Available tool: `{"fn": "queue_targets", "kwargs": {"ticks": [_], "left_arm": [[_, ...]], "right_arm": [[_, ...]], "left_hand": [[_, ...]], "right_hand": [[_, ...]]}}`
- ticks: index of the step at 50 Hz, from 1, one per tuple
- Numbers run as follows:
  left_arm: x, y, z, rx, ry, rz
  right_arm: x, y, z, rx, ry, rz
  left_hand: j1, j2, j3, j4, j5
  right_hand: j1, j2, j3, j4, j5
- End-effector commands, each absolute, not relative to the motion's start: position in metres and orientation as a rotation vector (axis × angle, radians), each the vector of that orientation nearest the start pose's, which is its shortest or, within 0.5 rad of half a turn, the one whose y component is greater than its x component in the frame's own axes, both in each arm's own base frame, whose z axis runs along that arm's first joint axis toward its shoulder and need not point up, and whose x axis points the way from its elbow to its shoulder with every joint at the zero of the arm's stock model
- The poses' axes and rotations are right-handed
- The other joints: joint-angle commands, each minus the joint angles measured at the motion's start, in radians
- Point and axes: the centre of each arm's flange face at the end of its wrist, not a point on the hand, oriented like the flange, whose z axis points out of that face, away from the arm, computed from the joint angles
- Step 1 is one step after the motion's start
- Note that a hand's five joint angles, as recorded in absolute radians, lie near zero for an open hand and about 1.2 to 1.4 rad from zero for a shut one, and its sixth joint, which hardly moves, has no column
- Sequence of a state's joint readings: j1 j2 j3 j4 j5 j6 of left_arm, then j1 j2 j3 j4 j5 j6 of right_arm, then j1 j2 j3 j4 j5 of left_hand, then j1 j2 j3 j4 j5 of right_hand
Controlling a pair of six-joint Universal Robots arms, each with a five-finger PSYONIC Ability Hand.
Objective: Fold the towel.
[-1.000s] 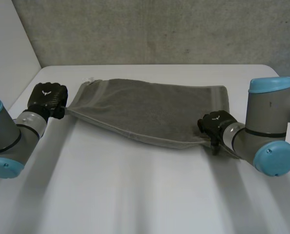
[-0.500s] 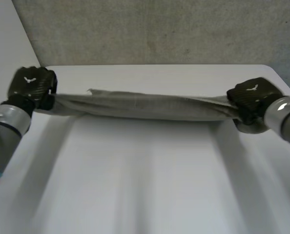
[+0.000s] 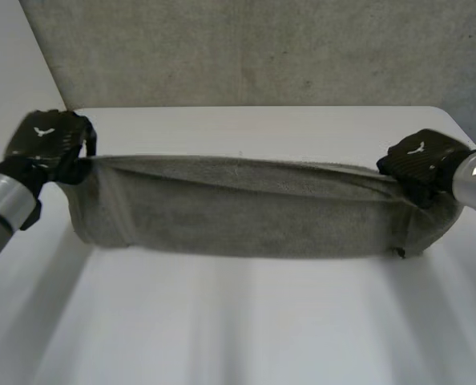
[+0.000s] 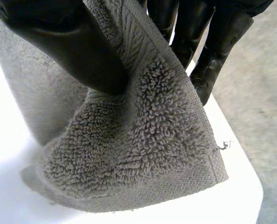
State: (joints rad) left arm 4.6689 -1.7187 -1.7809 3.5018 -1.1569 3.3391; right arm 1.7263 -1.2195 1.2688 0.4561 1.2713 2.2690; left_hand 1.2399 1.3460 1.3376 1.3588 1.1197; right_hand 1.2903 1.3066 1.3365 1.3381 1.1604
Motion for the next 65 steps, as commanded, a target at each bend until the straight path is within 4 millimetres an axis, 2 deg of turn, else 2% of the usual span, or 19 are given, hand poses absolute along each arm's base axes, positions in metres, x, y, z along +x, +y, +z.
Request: {"fn": "queue_targets", "kwargs": {"ticks": [1,11,16,17,18,19,21,22,23,25,30,32,35,37,40,46,52,54,65], "left_arm": [[-0.201,-0.357,0.195,0.814,2.345,-2.273],[-0.219,-0.399,0.160,0.821,2.447,-2.180],[-0.223,-0.413,0.147,0.812,2.449,-2.158],[-0.224,-0.416,0.144,0.814,2.444,-2.155],[-0.224,-0.418,0.141,0.812,2.445,-2.150],[-0.224,-0.418,0.141,0.812,2.445,-2.150],[-0.224,-0.419,0.136,0.806,2.449,-2.139],[-0.224,-0.419,0.136,0.806,2.450,-2.139],[-0.224,-0.419,0.136,0.800,2.447,-2.139],[-0.223,-0.420,0.137,0.791,2.437,-2.143],[-0.224,-0.421,0.146,0.769,2.406,-2.159],[-0.226,-0.420,0.158,0.763,2.373,-2.189],[-0.226,-0.420,0.167,0.752,2.349,-2.207],[-0.224,-0.418,0.185,0.730,2.309,-2.240],[-0.223,-0.412,0.197,0.715,2.294,-2.256],[-0.220,-0.397,0.200,0.715,2.323,-2.231],[-0.217,-0.370,0.185,0.749,2.424,-2.135],[-0.215,-0.356,0.176,0.756,2.473,-2.082],[-0.212,-0.320,0.151,0.771,2.602,-1.939]], "right_arm": [[0.218,-0.343,0.223,-1.643,2.273,-1.677],[0.229,-0.383,0.203,-1.645,2.215,-1.801],[0.243,-0.394,0.189,-1.660,2.170,-1.828],[0.244,-0.398,0.185,-1.661,2.165,-1.839],[0.245,-0.401,0.181,-1.657,2.165,-1.843],[0.245,-0.401,0.181,-1.657,2.165,-1.843],[0.246,-0.407,0.176,-1.650,2.168,-1.866],[0.246,-0.407,0.176,-1.649,2.168,-1.866],[0.247,-0.410,0.176,-1.641,2.168,-1.895],[0.246,-0.414,0.180,-1.627,2.170,-1.935],[0.247,-0.423,0.197,-1.584,2.144,-2.080],[0.252,-0.422,0.220,-1.557,2.096,-2.172],[0.253,-0.420,0.232,-1.540,2.079,-2.208],[0.252,-0.412,0.255,-1.496,2.056,-2.256],[0.246,-0.402,0.271,-1.410,2.070,-2.253],[0.236,-0.386,0.273,-1.308,2.133,-2.173],[0.222,-0.369,0.241,-1.295,2.304,-1.933],[0.214,-0.373,0.233,-1.258,2.351,-1.894],[0.199,-0.397,0.188,-1.003,2.472,-1.720]], "left_hand": [[0.156,0.050,0.059,0.037,0.102],[0.156,0.050,0.059,0.037,0.102],[0.156,0.050,0.059,0.037,0.102],[0.156,0.050,0.059,0.037,0.102],[0.070,-0.037,-0.028,-0.049,0.015],[0.069,-0.037,-0.029,-0.050,0.014],[-0.475,-0.581,-0.572,-0.594,-0.529],[-0.477,-0.583,-0.575,-0.596,-0.532],[-0.649,-0.755,-0.747,-0.768,-0.703],[-0.683,-0.789,-0.780,-0.801,-0.737],[-0.701,-0.807,-0.798,-0.819,-0.755],[-0.703,-0.810,-0.801,-0.822,-0.758],[-0.703,-0.810,-0.801,-0.822,-0.758],[-0.706,-0.813,-0.804,-0.825,-0.761],[-0.706,-0.813,-0.804,-0.825,-0.761],[-0.701,-0.807,-0.798,-0.819,-0.755],[-0.686,-0.792,-0.783,-0.805,-0.740],[-0.686,-0.792,-0.783,-0.805,-0.740],[-0.683,-0.789,-0.781,-0.802,-0.737]], "right_hand": [[0.106,0.090,0.060,0.058,0.061],[0.106,0.090,0.060,0.058,0.061],[-0.234,-0.250,-0.280,-0.281,-0.278],[-0.481,-0.497,-0.527,-0.528,-0.525],[-0.719,-0.735,-0.765,-0.766,-0.763],[-0.721,-0.737,-0.767,-0.769,-0.766],[-0.923,-0.939,-0.969,-0.971,-0.967],[-0.924,-0.940,-0.970,-0.971,-0.968],[-1.017,-1.033,-1.063,-1.064,-1.061],[-1.116,-1.132,-1.162,-1.164,-1.160],[-1.116,-1.132,-1.162,-1.164,-1.160],[-1.116,-1.132,-1.162,-1.164,-1.160],[-1.116,-1.132,-1.162,-1.164,-1.160],[-1.116,-1.132,-1.162,-1.164,-1.160],[-1.116,-1.132,-1.162,-1.164,-1.160],[-1.053,-1.069,-1.099,-1.100,-1.097],[-0.891,-0.908,-0.937,-0.939,-0.936],[-0.888,-0.905,-0.934,-0.936,-0.933],[-0.727,-0.743,-0.773,-0.775,-0.771]]}}
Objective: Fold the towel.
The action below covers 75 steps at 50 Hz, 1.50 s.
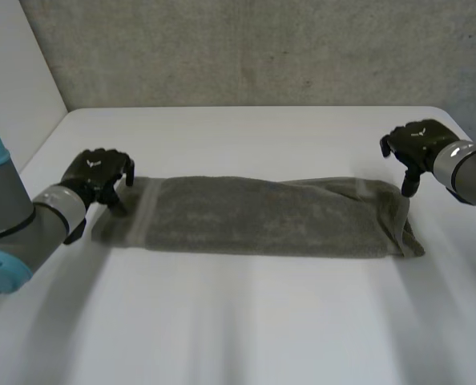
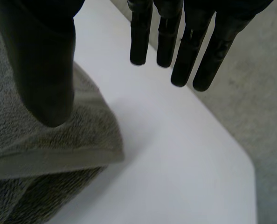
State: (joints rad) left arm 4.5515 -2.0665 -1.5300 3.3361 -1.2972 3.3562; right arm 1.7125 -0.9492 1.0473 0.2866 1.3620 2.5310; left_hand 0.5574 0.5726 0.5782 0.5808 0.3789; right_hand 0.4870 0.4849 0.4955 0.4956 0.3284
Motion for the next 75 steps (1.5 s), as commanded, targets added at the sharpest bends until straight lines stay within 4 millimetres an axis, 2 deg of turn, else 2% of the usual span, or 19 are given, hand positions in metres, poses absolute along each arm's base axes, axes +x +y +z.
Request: {"fn": "queue_targets", "kwargs": {"ticks": [1,6,12,18,27,33,35,36,37,38,44,49,53,57,60,62,68,70,75], "left_arm": [[-0.212,-0.320,0.151,0.771,2.602,-1.939],[-0.210,-0.314,0.143,0.768,2.630,-1.902],[-0.210,-0.315,0.140,0.770,2.636,-1.894],[-0.210,-0.317,0.142,0.767,2.619,-1.913],[-0.210,-0.317,0.141,0.767,2.613,-1.921],[-0.209,-0.316,0.140,0.765,2.617,-1.915],[-0.209,-0.315,0.140,0.761,2.620,-1.913],[-0.209,-0.315,0.140,0.761,2.620,-1.913],[-0.208,-0.316,0.140,0.759,2.618,-1.914],[-0.208,-0.316,0.140,0.759,2.618,-1.914],[-0.208,-0.316,0.141,0.758,2.613,-1.917],[-0.207,-0.316,0.141,0.752,2.616,-1.915],[-0.205,-0.316,0.141,0.746,2.616,-1.912],[-0.205,-0.316,0.141,0.743,2.616,-1.912],[-0.205,-0.315,0.140,0.745,2.620,-1.909],[-0.205,-0.315,0.141,0.743,2.618,-1.910],[-0.205,-0.314,0.140,0.747,2.622,-1.907],[-0.205,-0.314,0.142,0.749,2.618,-1.913],[-0.205,-0.314,0.145,0.745,2.611,-1.923]], "right_arm": [[0.199,-0.397,0.188,-1.003,2.472,-1.720],[0.196,-0.404,0.167,-0.974,2.511,-1.658],[0.196,-0.411,0.149,-0.922,2.536,-1.596],[0.197,-0.422,0.146,-0.917,2.533,-1.607],[0.194,-0.464,0.166,-1.008,2.430,-1.880],[0.194,-0.469,0.163,-1.095,2.425,-1.910],[0.195,-0.464,0.159,-1.151,2.440,-1.874],[0.195,-0.464,0.159,-1.151,2.440,-1.874],[0.194,-0.459,0.157,-1.171,2.458,-1.839],[0.194,-0.455,0.159,-1.181,2.468,-1.821],[0.189,-0.438,0.177,-1.168,2.481,-1.778],[0.182,-0.402,0.210,-1.166,2.450,-1.783],[0.182,-0.381,0.215,-1.178,2.422,-1.761],[0.184,-0.351,0.206,-1.194,2.394,-1.707],[0.184,-0.345,0.200,-1.196,2.392,-1.695],[0.184,-0.337,0.182,-1.203,2.396,-1.674],[0.183,-0.334,0.161,-1.219,2.395,-1.692],[0.182,-0.337,0.148,-1.226,2.391,-1.714],[0.177,-0.345,0.138,-1.250,2.386,-1.776]], "left_hand": [[0.000,-0.016,-0.021,-0.024,0.004],[0.000,-0.016,-0.021,-0.024,0.004],[0.000,-0.016,-0.021,-0.024,0.004],[0.000,-0.016,-0.021,-0.024,0.004],[-0.006,-0.021,-0.027,-0.030,-0.002],[-0.006,-0.021,-0.027,-0.030,-0.002],[-0.009,-0.024,-0.030,-0.033,-0.005],[-0.009,-0.024,-0.030,-0.033,-0.005],[-0.009,-0.024,-0.030,-0.033,-0.005],[-0.012,-0.027,-0.033,-0.035,-0.008],[-0.012,-0.027,-0.033,-0.036,-0.008],[-0.018,-0.033,-0.039,-0.041,-0.014],[-0.018,-0.033,-0.039,-0.041,-0.014],[-0.018,-0.033,-0.039,-0.041,-0.014],[-0.018,-0.033,-0.039,-0.041,-0.014],[-0.018,-0.033,-0.039,-0.041,-0.014],[-0.018,-0.033,-0.039,-0.041,-0.014],[-0.018,-0.033,-0.039,-0.041,-0.014],[-0.021,-0.036,-0.042,-0.044,-0.017]], "right_hand": [[0.077,0.079,0.068,0.068,0.061],[0.106,0.108,0.097,0.097,0.090],[0.358,0.360,0.350,0.350,0.342],[0.900,0.902,0.892,0.892,0.884],[0.909,0.911,0.901,0.901,0.893],[0.872,0.874,0.864,0.864,0.856],[0.189,0.191,0.180,0.180,0.173],[0.185,0.187,0.177,0.177,0.169],[-0.117,-0.115,-0.126,-0.126,-0.133],[-0.213,-0.211,-0.222,-0.222,-0.229],[-0.232,-0.230,-0.240,-0.240,-0.248],[-0.197,-0.194,-0.205,-0.205,-0.213],[-0.121,-0.119,-0.129,-0.129,-0.137],[0.020,0.022,0.012,0.012,0.004],[0.041,0.043,0.033,0.033,0.025],[0.073,0.076,0.065,0.065,0.058],[0.106,0.108,0.097,0.097,0.090],[0.150,0.152,0.141,0.141,0.134],[0.209,0.211,0.200,0.200,0.193]]}}
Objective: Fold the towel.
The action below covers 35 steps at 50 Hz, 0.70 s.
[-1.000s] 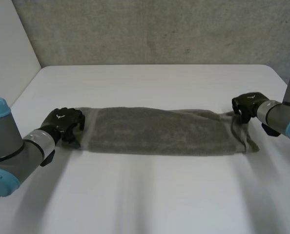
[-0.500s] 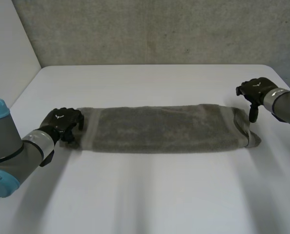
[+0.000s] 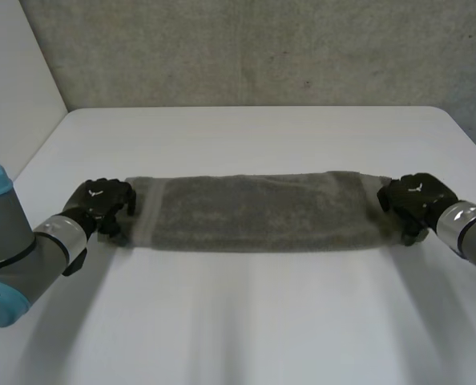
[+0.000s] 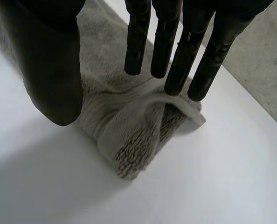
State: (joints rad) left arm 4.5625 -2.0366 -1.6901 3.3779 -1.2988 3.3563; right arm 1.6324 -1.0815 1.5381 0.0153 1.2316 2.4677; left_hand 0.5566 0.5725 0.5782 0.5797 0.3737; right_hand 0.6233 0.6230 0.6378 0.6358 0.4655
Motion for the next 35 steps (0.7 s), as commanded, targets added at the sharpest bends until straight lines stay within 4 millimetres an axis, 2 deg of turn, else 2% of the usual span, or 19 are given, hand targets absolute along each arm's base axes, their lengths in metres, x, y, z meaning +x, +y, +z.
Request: {"fn": "queue_targets", "kwargs": {"ticks": [1,8,10,11,13,16,19,22,25,26,27,29,30,31,32,33,35], "left_arm": [[-0.205,-0.314,0.145,0.743,2.610,-1.926],[-0.204,-0.313,0.151,0.738,2.598,-1.946],[-0.204,-0.313,0.156,0.736,2.583,-1.966],[-0.204,-0.313,0.156,0.735,2.583,-1.966],[-0.204,-0.312,0.161,0.730,2.570,-1.983],[-0.204,-0.312,0.163,0.730,2.565,-1.989],[-0.204,-0.311,0.172,0.722,2.540,-2.022],[-0.204,-0.311,0.174,0.720,2.534,-2.027],[-0.203,-0.310,0.176,0.718,2.525,-2.036],[-0.203,-0.310,0.176,0.718,2.525,-2.036],[-0.203,-0.311,0.177,0.714,2.521,-2.039],[-0.202,-0.311,0.177,0.712,2.521,-2.038],[-0.202,-0.311,0.177,0.712,2.521,-2.038],[-0.202,-0.311,0.177,0.712,2.521,-2.038],[-0.202,-0.311,0.177,0.712,2.521,-2.038],[-0.202,-0.311,0.177,0.712,2.521,-2.038],[-0.202,-0.311,0.177,0.712,2.521,-2.038]], "right_arm": [[0.176,-0.346,0.134,-1.263,2.386,-1.782],[0.167,-0.352,0.123,-1.314,2.420,-1.768],[0.157,-0.357,0.123,-1.322,2.447,-1.784],[0.157,-0.357,0.123,-1.322,2.448,-1.784],[0.143,-0.365,0.126,-1.311,2.483,-1.805],[0.136,-0.368,0.128,-1.301,2.503,-1.814],[0.111,-0.381,0.137,-1.264,2.559,-1.870],[0.101,-0.387,0.142,-1.253,2.577,-1.902],[0.075,-0.404,0.168,-1.238,2.603,-2.032],[0.075,-0.404,0.168,-1.238,2.603,-2.033],[0.073,-0.408,0.179,-1.245,2.596,-2.061],[0.075,-0.412,0.198,-1.246,2.585,-2.067],[0.075,-0.413,0.199,-1.246,2.584,-2.067],[0.081,-0.413,0.208,-1.249,2.574,-2.056],[0.095,-0.410,0.216,-1.272,2.536,-2.041],[0.095,-0.410,0.216,-1.272,2.536,-2.041],[0.156,-0.392,0.236,-1.338,2.363,-2.028]], "left_hand": [[-0.017,-0.033,-0.039,-0.040,-0.009],[-0.026,-0.042,-0.048,-0.049,-0.018],[-0.090,-0.106,-0.112,-0.113,-0.082],[-0.091,-0.106,-0.112,-0.114,-0.082],[-0.231,-0.247,-0.252,-0.254,-0.222],[-0.317,-0.333,-0.338,-0.340,-0.308],[-0.358,-0.374,-0.379,-0.381,-0.349],[-0.358,-0.374,-0.379,-0.381,-0.349],[-0.358,-0.374,-0.379,-0.381,-0.349],[-0.358,-0.374,-0.379,-0.381,-0.349],[-0.358,-0.374,-0.379,-0.381,-0.349],[-0.358,-0.374,-0.379,-0.381,-0.349],[-0.358,-0.374,-0.379,-0.381,-0.349],[-0.358,-0.374,-0.379,-0.381,-0.349],[-0.358,-0.374,-0.379,-0.381,-0.349],[-0.358,-0.374,-0.379,-0.381,-0.349],[-0.358,-0.374,-0.379,-0.381,-0.349]], "right_hand": [[0.072,0.073,0.058,0.060,0.056],[0.137,0.137,0.122,0.124,0.120],[0.403,0.403,0.388,0.390,0.386],[0.404,0.404,0.390,0.392,0.387],[0.771,0.771,0.757,0.759,0.754],[0.773,0.773,0.758,0.760,0.756],[0.773,0.773,0.758,0.760,0.756],[0.773,0.773,0.758,0.760,0.756],[0.773,0.773,0.758,0.760,0.756],[0.773,0.773,0.758,0.760,0.756],[0.773,0.773,0.758,0.760,0.756],[0.773,0.773,0.758,0.760,0.756],[0.773,0.773,0.758,0.760,0.756],[0.773,0.773,0.758,0.760,0.756],[0.773,0.773,0.758,0.760,0.756],[0.773,0.773,0.758,0.760,0.756],[0.773,0.773,0.758,0.760,0.756]]}}
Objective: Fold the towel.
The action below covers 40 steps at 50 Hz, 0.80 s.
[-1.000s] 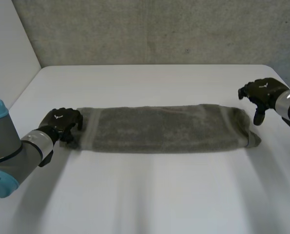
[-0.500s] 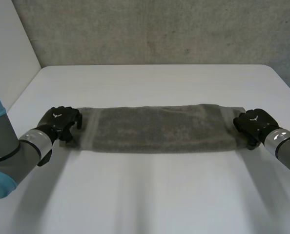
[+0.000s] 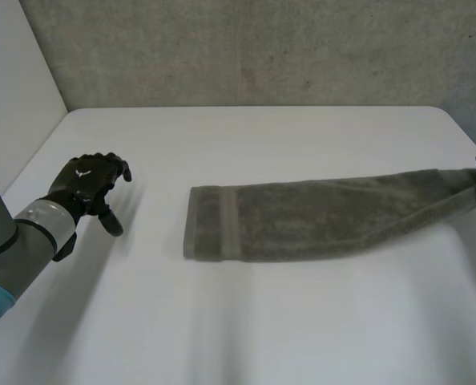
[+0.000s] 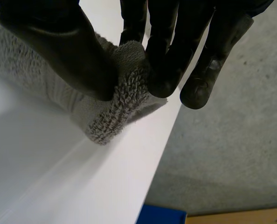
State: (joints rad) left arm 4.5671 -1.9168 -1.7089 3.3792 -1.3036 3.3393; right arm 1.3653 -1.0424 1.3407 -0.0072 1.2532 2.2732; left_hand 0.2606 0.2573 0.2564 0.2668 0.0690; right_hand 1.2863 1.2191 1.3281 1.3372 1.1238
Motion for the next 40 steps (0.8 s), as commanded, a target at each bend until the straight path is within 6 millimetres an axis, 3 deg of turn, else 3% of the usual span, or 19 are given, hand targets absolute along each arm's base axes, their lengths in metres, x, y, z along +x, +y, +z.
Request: {"fn": "queue_targets", "kwargs": {"ticks": [1,2,3,5,6,8,9,10,11,13,18,19,20,21,22,24,30,38,40], "left_arm": [[-0.202,-0.311,0.177,0.710,2.518,-2.040],[-0.202,-0.311,0.178,0.710,2.517,-2.041],[-0.202,-0.311,0.178,0.710,2.517,-2.041],[-0.202,-0.313,0.178,0.704,2.502,-2.055],[-0.202,-0.313,0.178,0.704,2.502,-2.055],[-0.201,-0.314,0.178,0.698,2.493,-2.060],[-0.201,-0.314,0.178,0.698,2.493,-2.060],[-0.201,-0.314,0.178,0.698,2.493,-2.060],[-0.201,-0.314,0.178,0.698,2.493,-2.060],[-0.200,-0.314,0.177,0.696,2.497,-2.056],[-0.200,-0.314,0.177,0.694,2.496,-2.056],[-0.200,-0.314,0.177,0.694,2.496,-2.056],[-0.200,-0.314,0.177,0.694,2.496,-2.056],[-0.200,-0.314,0.177,0.694,2.496,-2.056],[-0.200,-0.314,0.177,0.694,2.496,-2.056],[-0.199,-0.314,0.177,0.692,2.494,-2.057],[-0.201,-0.313,0.178,0.702,2.496,-2.060],[-0.214,-0.308,0.181,0.759,2.488,-2.092],[-0.230,-0.299,0.184,0.813,2.505,-2.125]], "right_arm": [[0.156,-0.392,0.236,-1.339,2.362,-2.028],[0.186,-0.381,0.242,-1.366,2.277,-2.030],[0.187,-0.381,0.242,-1.367,2.277,-2.030],[0.245,-0.353,0.254,-1.421,2.101,-2.035],[0.245,-0.353,0.254,-1.421,2.100,-2.035],[0.305,-0.314,0.259,-1.489,1.917,-2.017],[0.305,-0.313,0.259,-1.489,1.916,-2.017],[0.334,-0.291,0.257,-1.529,1.830,-1.990],[0.335,-0.291,0.257,-1.529,1.830,-1.989],[0.383,-0.247,0.247,-1.594,1.693,-1.932],[0.426,-0.204,0.212,-1.695,1.616,-1.826],[0.433,-0.197,0.201,-1.719,1.613,-1.798],[0.434,-0.197,0.201,-1.719,1.613,-1.798],[0.436,-0.196,0.194,-1.728,1.625,-1.787],[0.436,-0.196,0.194,-1.728,1.626,-1.787],[0.434,-0.200,0.188,-1.728,1.666,-1.786],[0.413,-0.224,0.194,-1.680,1.793,-1.803],[0.358,-0.240,0.208,-1.600,1.958,-1.760],[0.335,-0.246,0.206,-1.539,2.024,-1.746]], "left_hand": [[-0.062,-0.058,-0.058,-0.068,-0.045],[-0.062,-0.058,-0.058,-0.068,-0.045],[-0.062,-0.058,-0.058,-0.068,-0.045],[-0.062,-0.058,-0.058,-0.068,-0.045],[-0.062,-0.058,-0.058,-0.068,-0.045],[-0.062,-0.058,-0.058,-0.068,-0.045],[-0.062,-0.058,-0.058,-0.068,-0.045],[-0.062,-0.058,-0.058,-0.068,-0.045],[-0.062,-0.058,-0.058,-0.068,-0.045],[-0.062,-0.058,-0.058,-0.068,-0.045],[-0.065,-0.061,-0.060,-0.071,-0.048],[-0.065,-0.061,-0.060,-0.071,-0.048],[-0.062,-0.058,-0.058,-0.068,-0.045],[-0.062,-0.058,-0.058,-0.068,-0.045],[-0.062,-0.058,-0.058,-0.068,-0.045],[-0.062,-0.058,-0.058,-0.068,-0.045],[-0.062,-0.058,-0.058,-0.068,-0.045],[-0.056,-0.053,-0.052,-0.062,-0.039],[-0.050,-0.047,-0.046,-0.056,-0.033]], "right_hand": [[0.110,0.177,0.068,0.059,0.098],[0.110,0.177,0.068,0.059,0.098],[0.110,0.177,0.068,0.059,0.098],[0.110,0.177,0.068,0.059,0.098],[0.110,0.177,0.068,0.059,0.098],[0.110,0.177,0.068,0.059,0.098],[0.110,0.177,0.068,0.059,0.098],[0.110,0.177,0.068,0.059,0.098],[0.110,0.177,0.068,0.059,0.098],[0.110,0.177,0.068,0.059,0.098],[0.110,0.177,0.068,0.059,0.098],[-0.046,0.021,-0.088,-0.097,-0.058],[-0.047,0.020,-0.089,-0.098,-0.060],[-0.495,-0.428,-0.537,-0.546,-0.507],[-0.500,-0.432,-0.541,-0.551,-0.512],[-0.895,-0.828,-0.937,-0.946,-0.907],[-0.922,-0.855,-0.964,-0.973,-0.934],[-0.893,-0.826,-0.935,-0.944,-0.905],[-0.887,-0.820,-0.929,-0.938,-0.899]]}}
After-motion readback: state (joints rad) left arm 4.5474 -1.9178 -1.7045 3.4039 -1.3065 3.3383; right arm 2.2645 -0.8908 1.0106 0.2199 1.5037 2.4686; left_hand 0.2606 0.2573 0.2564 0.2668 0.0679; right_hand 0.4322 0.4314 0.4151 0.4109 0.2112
